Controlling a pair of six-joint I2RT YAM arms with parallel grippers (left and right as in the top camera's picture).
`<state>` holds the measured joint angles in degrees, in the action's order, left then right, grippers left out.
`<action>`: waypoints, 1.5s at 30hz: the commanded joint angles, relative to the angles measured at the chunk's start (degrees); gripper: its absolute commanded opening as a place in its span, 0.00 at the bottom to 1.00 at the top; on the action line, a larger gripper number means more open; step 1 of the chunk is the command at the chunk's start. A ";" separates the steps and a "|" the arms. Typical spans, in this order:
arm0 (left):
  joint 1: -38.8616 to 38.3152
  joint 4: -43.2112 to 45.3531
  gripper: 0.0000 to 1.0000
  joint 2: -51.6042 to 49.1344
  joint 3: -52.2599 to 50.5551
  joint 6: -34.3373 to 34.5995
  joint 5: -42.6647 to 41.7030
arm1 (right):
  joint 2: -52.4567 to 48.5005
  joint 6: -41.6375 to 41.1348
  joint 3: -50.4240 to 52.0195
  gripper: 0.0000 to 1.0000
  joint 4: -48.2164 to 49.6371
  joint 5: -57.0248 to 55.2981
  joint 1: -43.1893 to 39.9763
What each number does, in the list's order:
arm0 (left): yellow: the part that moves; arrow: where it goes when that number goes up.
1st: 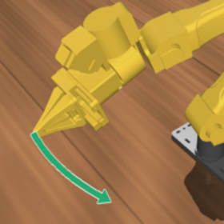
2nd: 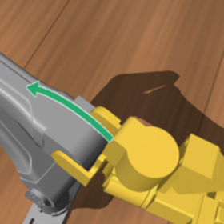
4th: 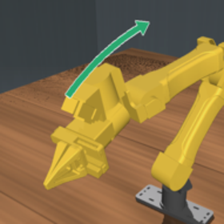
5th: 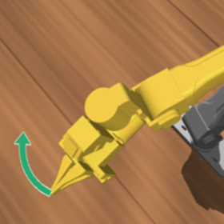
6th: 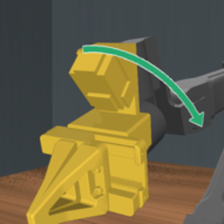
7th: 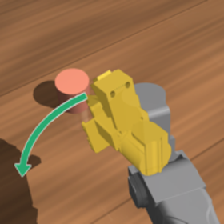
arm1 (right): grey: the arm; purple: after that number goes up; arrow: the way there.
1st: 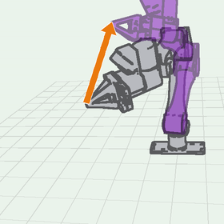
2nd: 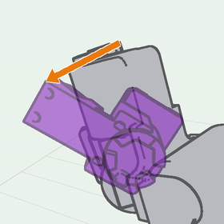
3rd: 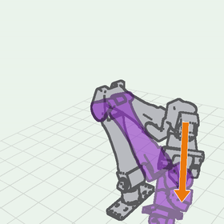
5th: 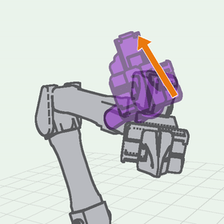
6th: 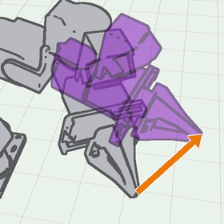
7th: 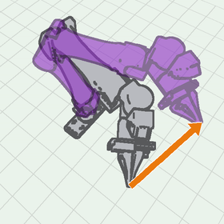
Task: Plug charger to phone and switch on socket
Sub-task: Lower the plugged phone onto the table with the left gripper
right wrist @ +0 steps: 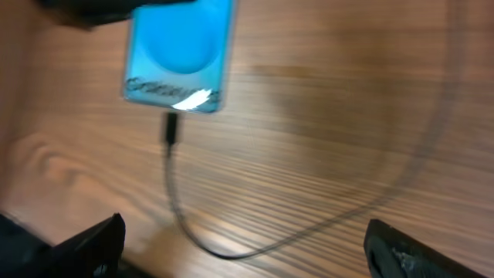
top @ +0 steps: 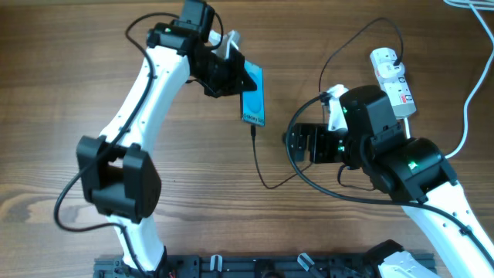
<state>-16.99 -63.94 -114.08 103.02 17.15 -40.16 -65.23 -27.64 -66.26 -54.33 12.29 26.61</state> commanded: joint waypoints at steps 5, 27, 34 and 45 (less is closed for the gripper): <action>-3.96 1.92 0.04 -7.10 -0.02 -3.50 -0.20 | 0.57 -1.09 -1.25 1.00 -0.70 -5.29 -0.35; -6.05 6.32 0.04 -16.65 -0.07 -3.02 7.67 | -5.16 -2.36 -1.22 1.00 -3.23 -9.55 -0.35; -6.01 10.60 0.04 -17.42 -0.07 -1.29 10.29 | -5.95 -2.34 -1.22 1.00 -3.21 -10.16 -0.35; -6.05 14.75 0.04 -20.35 -0.07 1.75 11.13 | -5.95 -2.36 -1.22 1.00 -2.97 -11.06 -0.35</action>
<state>-22.61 -49.32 -132.09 103.00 17.37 -29.30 -70.57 -29.39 -66.26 -57.45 2.50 26.41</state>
